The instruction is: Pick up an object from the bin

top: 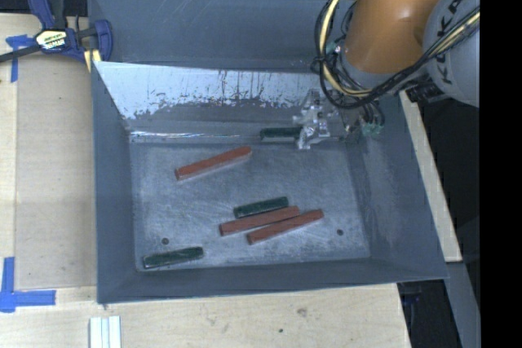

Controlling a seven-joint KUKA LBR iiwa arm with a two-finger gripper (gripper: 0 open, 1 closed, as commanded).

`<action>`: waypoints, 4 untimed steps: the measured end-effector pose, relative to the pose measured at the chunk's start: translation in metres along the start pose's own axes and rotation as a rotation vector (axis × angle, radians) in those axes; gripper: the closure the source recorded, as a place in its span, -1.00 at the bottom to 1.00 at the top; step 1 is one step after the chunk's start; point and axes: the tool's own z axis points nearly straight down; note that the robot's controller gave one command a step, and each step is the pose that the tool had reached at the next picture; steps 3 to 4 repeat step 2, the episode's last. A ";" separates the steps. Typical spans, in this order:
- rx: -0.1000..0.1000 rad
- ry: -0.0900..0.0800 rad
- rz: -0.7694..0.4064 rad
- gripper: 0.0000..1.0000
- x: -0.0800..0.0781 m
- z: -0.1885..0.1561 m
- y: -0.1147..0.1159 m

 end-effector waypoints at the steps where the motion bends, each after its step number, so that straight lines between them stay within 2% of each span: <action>1: 0.000 0.000 0.000 1.00 0.000 0.000 0.000; 2: -0.001 0.009 -0.131 1.00 0.003 -0.024 0.001; 4: -0.001 0.009 -0.131 1.00 0.003 -0.024 0.001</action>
Offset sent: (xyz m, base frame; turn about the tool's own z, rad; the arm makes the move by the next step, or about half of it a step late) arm -0.0039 -0.0011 0.0848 -0.3763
